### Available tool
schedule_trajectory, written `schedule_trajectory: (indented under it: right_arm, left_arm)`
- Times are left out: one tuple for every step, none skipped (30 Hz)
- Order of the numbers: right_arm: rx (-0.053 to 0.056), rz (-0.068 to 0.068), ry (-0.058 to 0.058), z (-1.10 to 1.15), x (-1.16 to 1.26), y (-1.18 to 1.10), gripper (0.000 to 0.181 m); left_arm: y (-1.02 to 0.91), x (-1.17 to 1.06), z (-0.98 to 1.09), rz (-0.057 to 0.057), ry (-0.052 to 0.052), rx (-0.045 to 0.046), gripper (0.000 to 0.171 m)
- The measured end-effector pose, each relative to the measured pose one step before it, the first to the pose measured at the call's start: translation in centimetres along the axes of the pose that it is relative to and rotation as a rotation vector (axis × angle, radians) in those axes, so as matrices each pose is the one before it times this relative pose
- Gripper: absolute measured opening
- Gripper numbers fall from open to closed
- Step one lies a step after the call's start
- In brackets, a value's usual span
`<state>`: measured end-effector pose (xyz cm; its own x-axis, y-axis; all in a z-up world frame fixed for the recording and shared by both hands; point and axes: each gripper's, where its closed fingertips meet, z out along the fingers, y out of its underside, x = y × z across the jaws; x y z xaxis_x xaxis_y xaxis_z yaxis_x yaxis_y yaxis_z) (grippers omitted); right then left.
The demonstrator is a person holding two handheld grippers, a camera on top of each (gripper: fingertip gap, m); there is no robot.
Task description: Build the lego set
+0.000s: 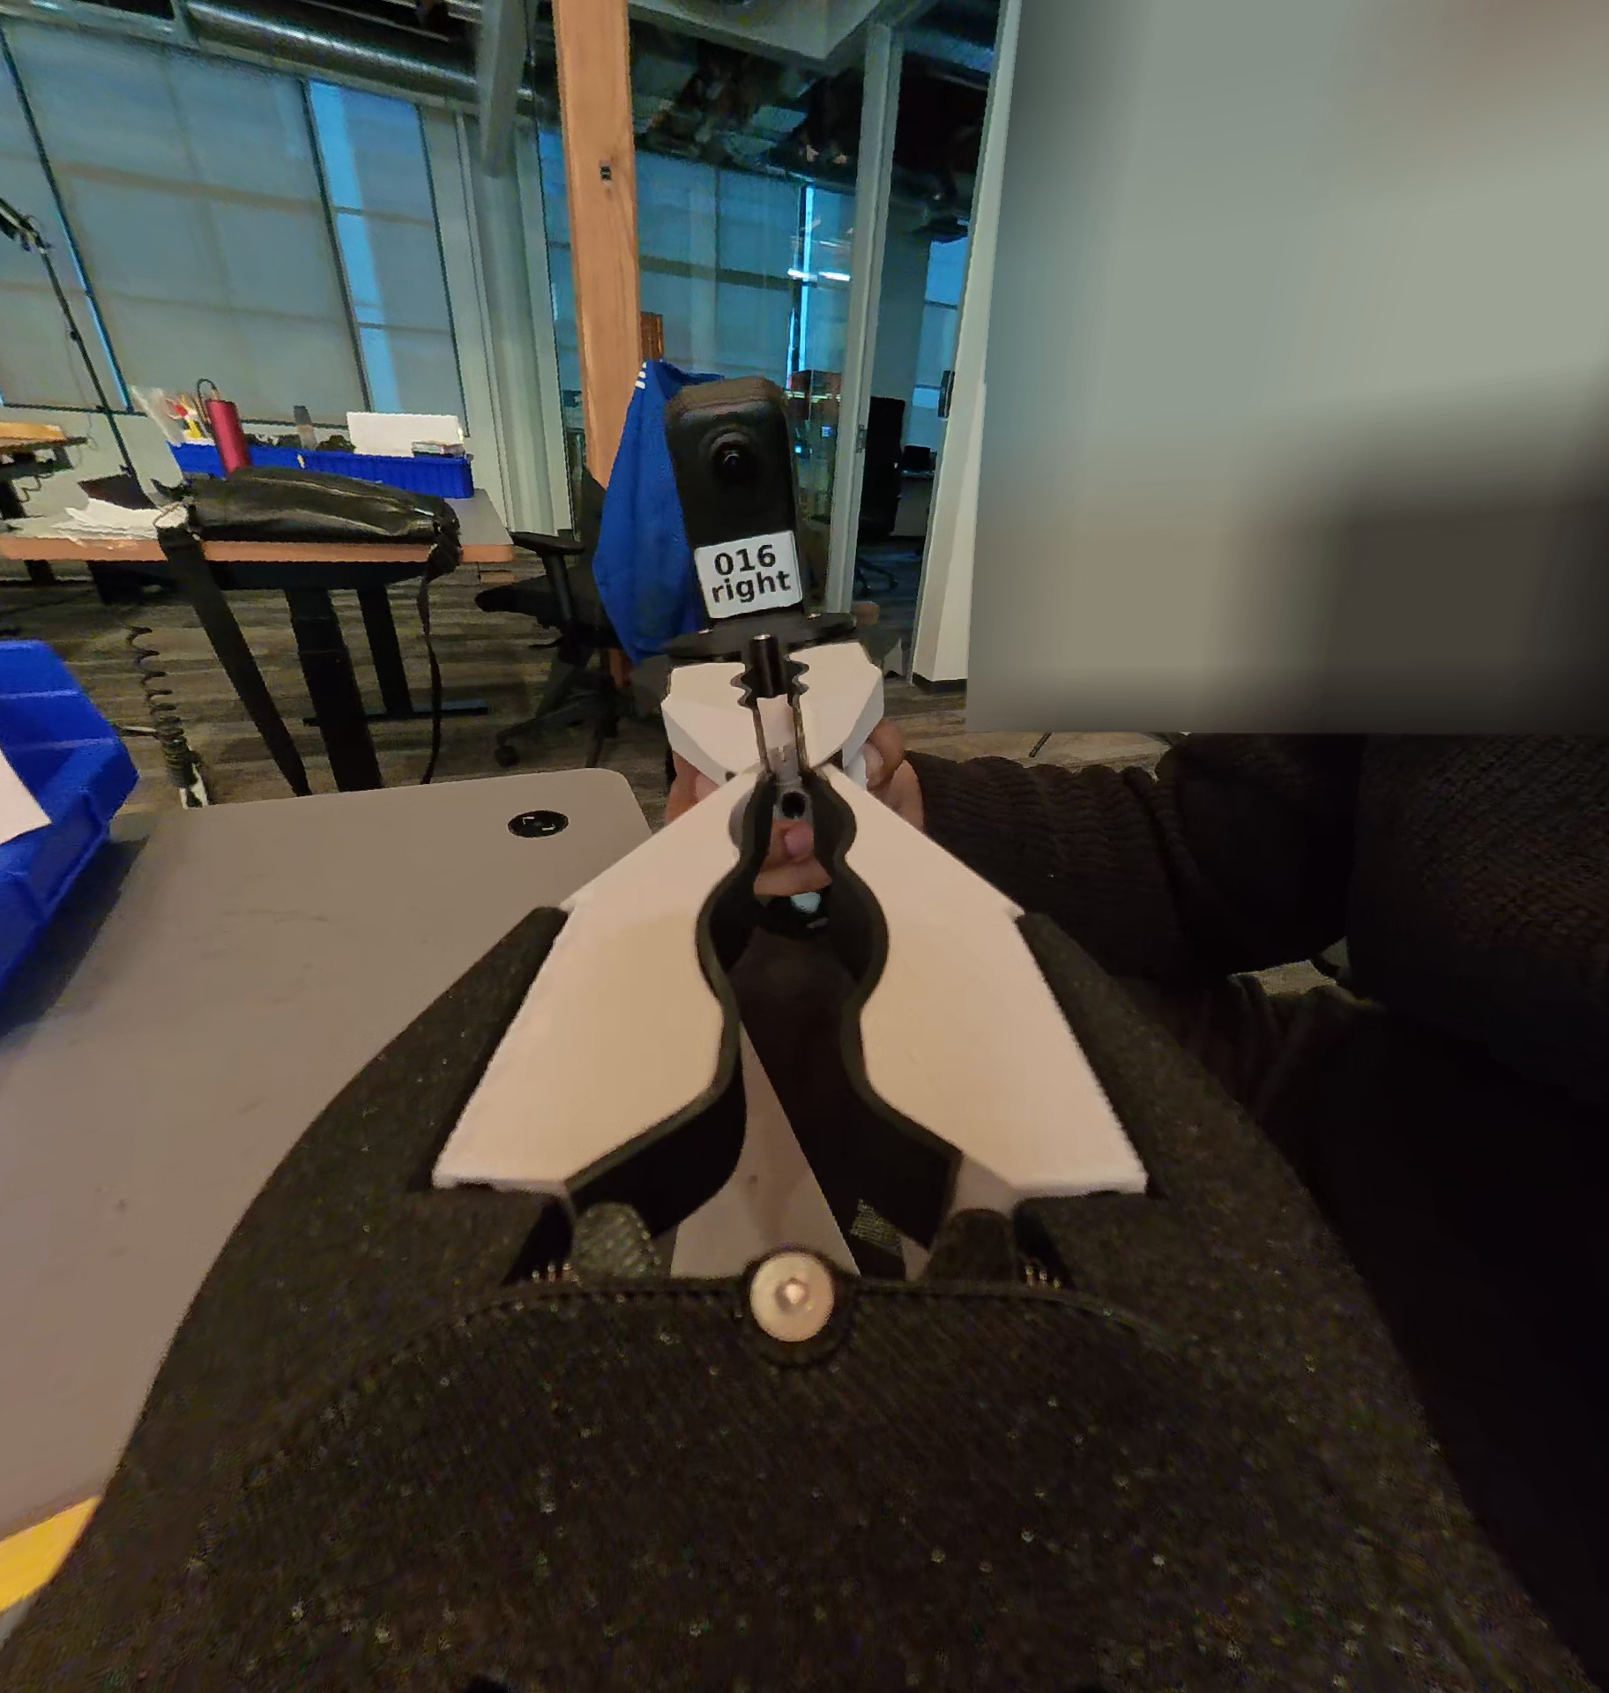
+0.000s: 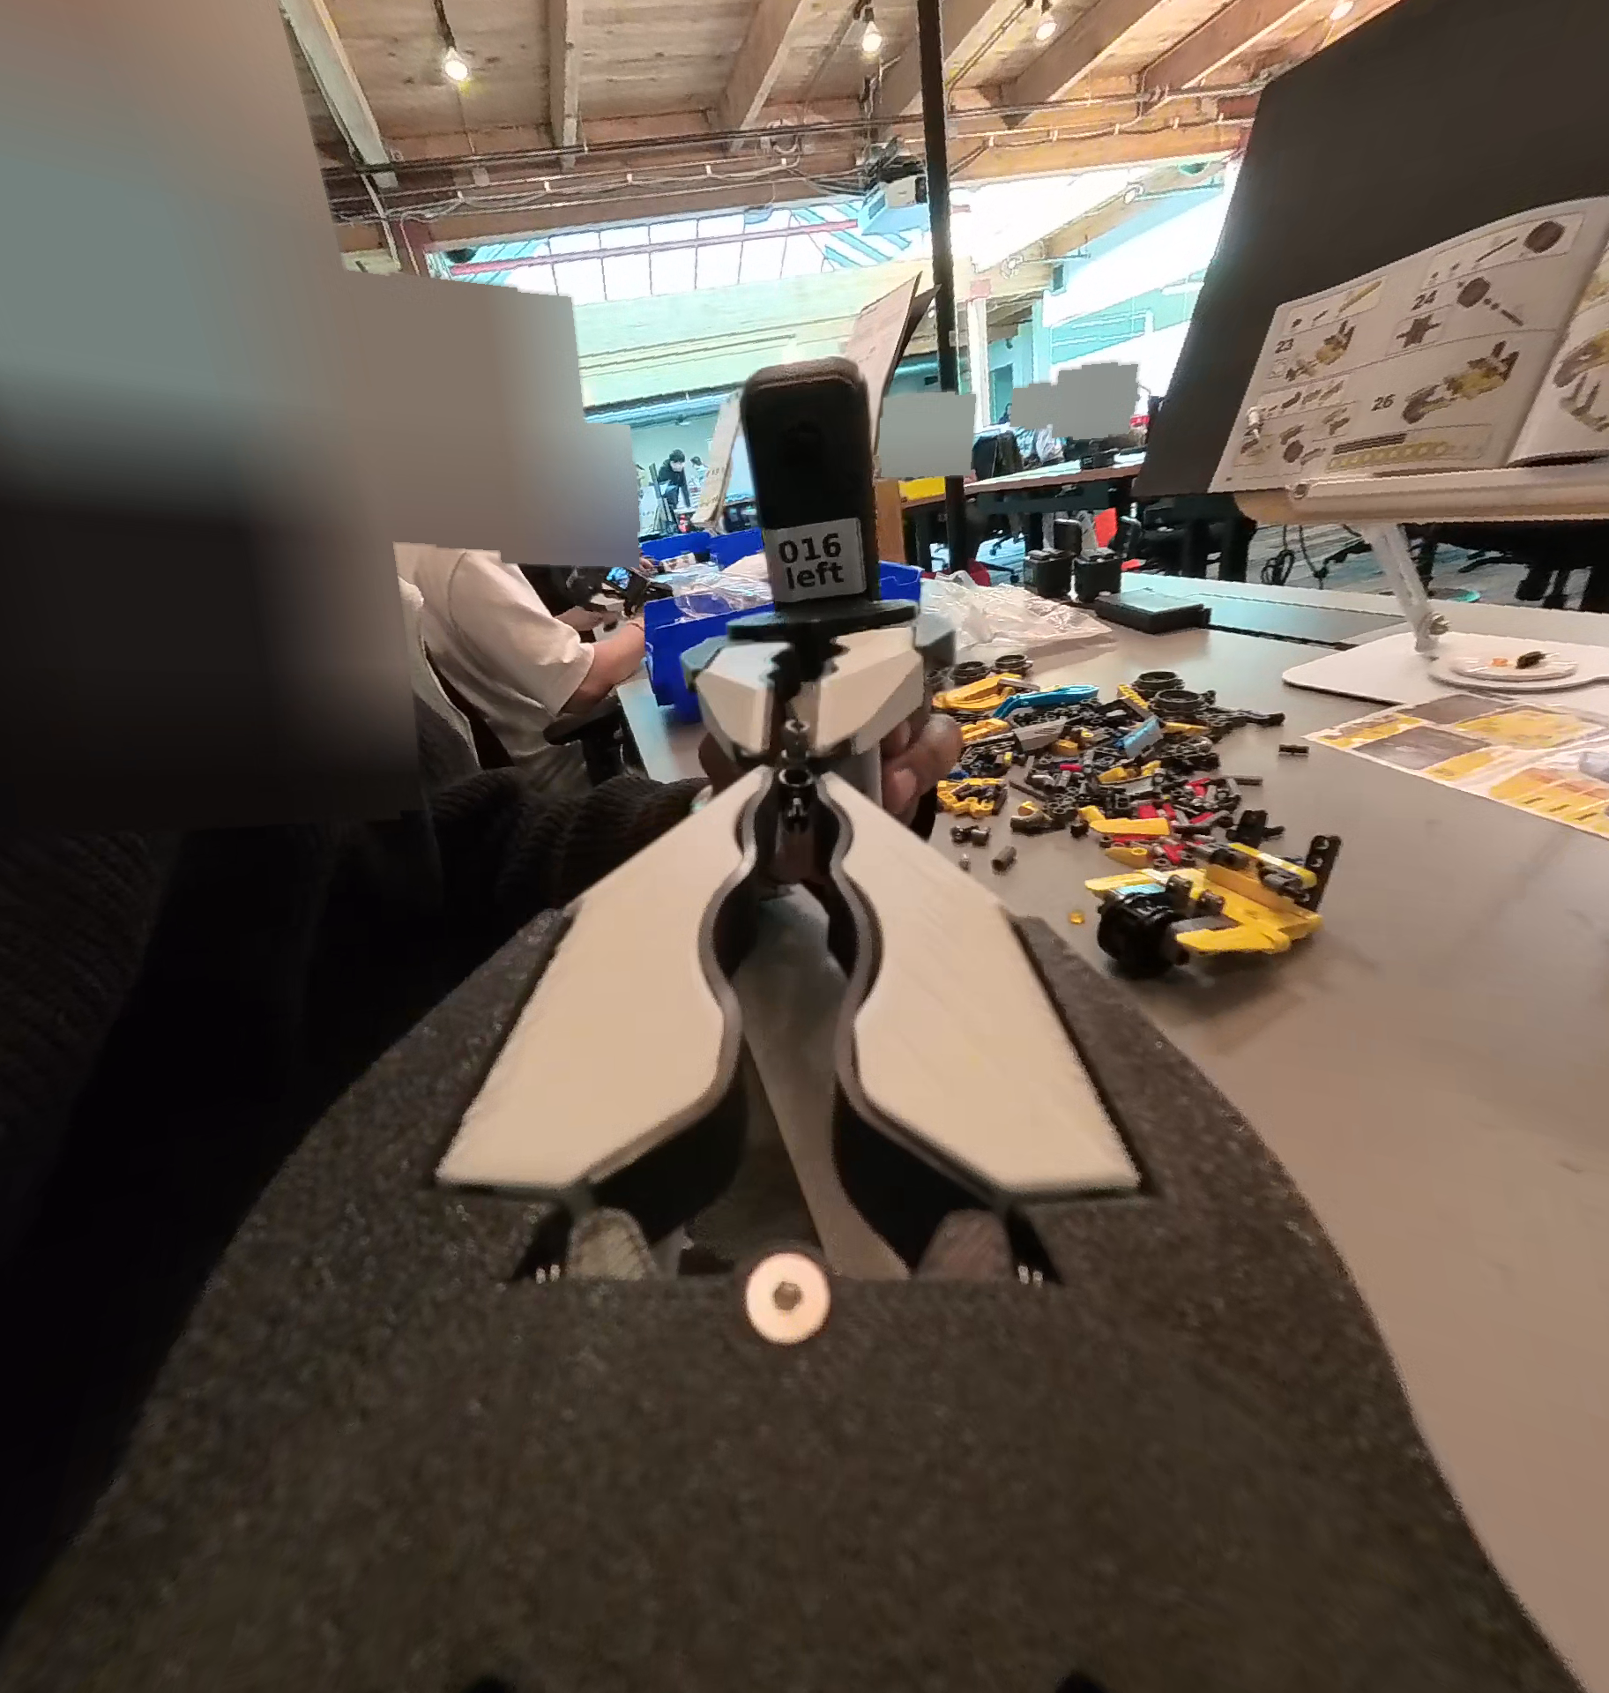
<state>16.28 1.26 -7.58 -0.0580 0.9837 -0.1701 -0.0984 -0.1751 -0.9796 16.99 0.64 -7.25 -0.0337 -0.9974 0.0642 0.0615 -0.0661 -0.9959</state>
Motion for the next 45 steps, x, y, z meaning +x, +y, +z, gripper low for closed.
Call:
schedule_trajectory:
  right_arm:
    - [0.0019, -0.0072, 0.0012, -0.050, 0.041, 0.012, 0.006]
    - [0.0058, -0.0045, 0.0019, -0.071, 0.054, -0.073, 0.006]
    - [0.0053, 0.0011, 0.0038, -0.068, 0.094, -0.063, 0.006]
    - [-0.0059, 0.0001, 0.0012, -0.044, 0.057, 0.086, 0.006]
    - [-0.0071, -0.0064, 0.0068, -0.041, 0.113, 0.115, 0.006]
    - [-0.0062, -0.0129, 0.0109, -0.021, 0.124, 0.096, 0.006]
    - [-0.0043, -0.0145, 0.0088, -0.017, 0.056, 0.074, 0.006]
    - [-0.0014, -0.0114, 0.0099, -0.010, 0.071, 0.047, 0.007]
    - [-0.0008, -0.0104, 0.0169, -0.029, 0.192, 0.032, 0.008]
    - [0.0049, -0.0113, 0.0275, -0.074, 0.355, -0.068, 0.018]
    - [0.0113, -0.0103, 0.0344, -0.164, 0.472, -0.183, 0.029]
    - [0.0151, -0.0091, 0.0309, -0.243, 0.449, -0.273, 0.034]
    - [0.0186, -0.0068, 0.0232, -0.294, 0.364, -0.337, 0.036]
    - [0.0189, -0.0033, 0.0200, -0.284, 0.334, -0.360, 0.038]
    - [0.0146, -0.0021, 0.0176, -0.244, 0.320, -0.311, 0.038]
    - [0.0092, -0.0020, 0.0117, -0.191, 0.229, -0.214, 0.038]
    - [0.0034, -0.0025, 0.0076, -0.119, 0.149, -0.093, 0.038]
    - [-0.0025, -0.0043, 0.0094, -0.057, 0.147, 0.008, 0.038]
    - [-0.0070, -0.0054, 0.0117, -0.017, 0.175, 0.114, 0.038]
    - [-0.0135, -0.0063, 0.0101, 0.022, 0.129, 0.210, 0.038]
    - [-0.0185, -0.0070, 0.0111, 0.038, 0.156, 0.284, 0.039]
    - [-0.0208, -0.0075, 0.0160, 0.027, 0.214, 0.314, 0.038]
    - [-0.0236, -0.0066, 0.0162, 0.024, 0.233, 0.349, 0.038]
    - [-0.0283, -0.0035, 0.0134, 0.006, 0.196, 0.419, 0.038]
    - [-0.0340, 0.0005, 0.0112, 0.012, 0.194, 0.521, 0.039]
    - [-0.0405, 0.0041, 0.0081, 0.010, 0.173, 0.649, 0.039]
    - [-0.0492, 0.0055, -0.0006, -0.003, 0.061, 0.822, 0.039]
    - [-0.0549, 0.0050, -0.0083, -0.013, -0.033, 0.959, 0.039]
    - [-0.0577, 0.0033, -0.0126, -0.008, -0.113, 1.046, 0.038]
    - [-0.0604, -0.0008, -0.0093, 0.010, -0.069, 1.147, 0.037]
    - [-0.0628, -0.0083, 0.0055, 0.058, 0.130, 1.216, 0.035]
    - [-0.0608, -0.0155, 0.0111, 0.128, 0.170, 1.201, 0.032]
    - [-0.0537, -0.0157, 0.0131, 0.174, 0.163, 1.068, 0.029]
    - [-0.0441, -0.0134, 0.0105, 0.210, 0.093, 0.864, 0.028]
    - [-0.0345, -0.0121, 0.0002, 0.199, -0.058, 0.677, 0.027]
    - [-0.0258, -0.0113, -0.0057, 0.163, -0.149, 0.497, 0.026]
    - [-0.0178, -0.0121, -0.0064, 0.097, -0.145, 0.358, 0.026]
    - [-0.0144, -0.0152, -0.0061, 0.058, -0.125, 0.300, 0.023]
    - [-0.0131, -0.0182, -0.0086, 0.031, -0.171, 0.289, 0.021]
    - [-0.0080, -0.0184, -0.0067, 0.040, -0.159, 0.208, 0.020]
    - [-0.0029, -0.0163, -0.0057, 0.053, -0.158, 0.114, 0.019]
    - [-0.0026, -0.0149, -0.0092, 0.101, -0.249, 0.074, 0.018]
    - [-0.0062, -0.0156, -0.0094, 0.134, -0.288, 0.091, 0.018]
    - [-0.0102, -0.0152, -0.0026, 0.182, -0.188, 0.140, 0.018]
    - [-0.0139, -0.0123, 0.0056, 0.192, -0.049, 0.188, 0.018]
  left_arm:
    - [0.083, -0.010, -0.046, -0.0137, 0.0083, -0.00360, 0.006]
    - [0.042, -0.027, -0.012, -0.0155, 0.0062, -0.00151, 0.006]
    - [0.115, -0.194, 0.015, -0.0108, -0.0060, -0.00635, 0.004]
    - [0.123, -0.070, 0.036, -0.0049, -0.0013, -0.00696, 0.004]
    - [0.082, -0.088, 0.018, 0.0001, -0.0053, -0.00580, 0.004]
    - [0.100, -0.139, 0.007, 0.0040, -0.0099, -0.00611, 0.004]
    - [0.074, -0.076, 0.006, 0.0048, -0.0058, -0.00493, 0.004]
    - [0.061, -0.052, 0.001, 0.0032, -0.0042, -0.00412, 0.004]
    - [0.076, -0.155, -0.012, -0.0011, -0.0079, -0.00433, 0.004]
    - [0.084, -0.204, -0.030, -0.0059, -0.0088, -0.00397, 0.005]
    - [0.026, -0.151, -0.047, -0.0087, -0.0035, -0.00099, 0.004]
    - [-0.039, -0.133, -0.059, -0.0083, -0.0035, 0.00299, 0.004]
    - [-0.045, -0.180, -0.076, -0.0075, -0.0065, 0.00336, 0.004]
    - [-0.043, -0.136, -0.066, -0.0069, -0.0044, 0.00327, 0.004]
    - [-0.085, -0.125, -0.070, -0.0066, -0.0035, 0.00545, 0.004]
    - [-0.068, -0.133, -0.064, -0.0072, -0.0043, 0.00485, 0.004]
    - [-0.042, -0.151, -0.069, -0.0089, -0.0040, 0.00402, 0.004]
    - [-0.045, -0.160, -0.069, -0.0103, -0.0040, 0.00383, 0.004]
    - [-0.048, -0.183, -0.078, -0.0104, -0.0056, 0.00387, 0.004]
    - [-0.043, -0.205, -0.087, -0.0111, -0.0059, 0.00377, 0.004]
    - [-0.049, -0.184, -0.084, -0.0115, -0.0046, 0.00405, 0.004]
    - [-0.045, -0.199, -0.082, -0.0114, -0.0061, 0.00438, 0.004]
    - [0.003, -0.241, -0.061, -0.0118, -0.0085, 0.00150, 0.004]
    - [0.056, -0.261, -0.042, -0.0125, -0.0088, -0.00190, 0.004]
    - [0.103, -0.258, -0.010, -0.0131, -0.0083, -0.00476, 0.004]
    - [0.209, -0.291, 0.022, -0.0131, -0.0106, -0.01022, 0.004]
    - [0.355, -0.374, 0.091, -0.0153, -0.0141, -0.01808, 0.004]
    - [0.385, -0.339, 0.131, -0.0184, -0.0120, -0.02044, 0.004]
    - [0.329, -0.240, 0.161, -0.0181, -0.0074, -0.01799, 0.004]
    - [0.289, -0.166, 0.134, -0.0126, -0.0049, -0.01537, 0.004]
    - [0.221, -0.199, 0.080, -0.0083, -0.0080, -0.01257, 0.004]
    - [0.132, -0.194, 0.039, -0.0058, -0.0089, -0.00661, 0.004]
    - [0.019, -0.110, -0.016, -0.0059, -0.0033, -0.00012, 0.004]
    - [-0.043, -0.036, -0.036, -0.0089, 0.0030, 0.00356, 0.004]
    - [-0.061, -0.032, -0.058, -0.0120, 0.0046, 0.00537, 0.004]
    - [-0.067, -0.070, -0.069, -0.0142, 0.0041, 0.00592, 0.004]
    - [-0.097, -0.024, -0.083, -0.0149, 0.0069, 0.00708, 0.004]
    - [-0.133, 0.008, -0.094, -0.0157, 0.0094, 0.01001, 0.004]
    - [-0.163, 0.023, -0.106, -0.0170, 0.0112, 0.01117, 0.004]
    - [-0.138, -0.015, -0.096, -0.0178, 0.0090, 0.00994, 0.004]
    - [-0.115, -0.050, -0.085, -0.0170, 0.0063, 0.00892, 0.004]
    - [-0.077, -0.055, -0.074, -0.0148, 0.0049, 0.00684, 0.004]
    - [-0.053, -0.042, -0.050, -0.0109, 0.0036, 0.00388, 0.004]
    - [-0.008, -0.016, -0.005, -0.0057, 0.0022, 0.00125, 0.004]
    - [0.025, 0.023, 0.012, -0.0008, 0.0015, -0.00111, 0.004]
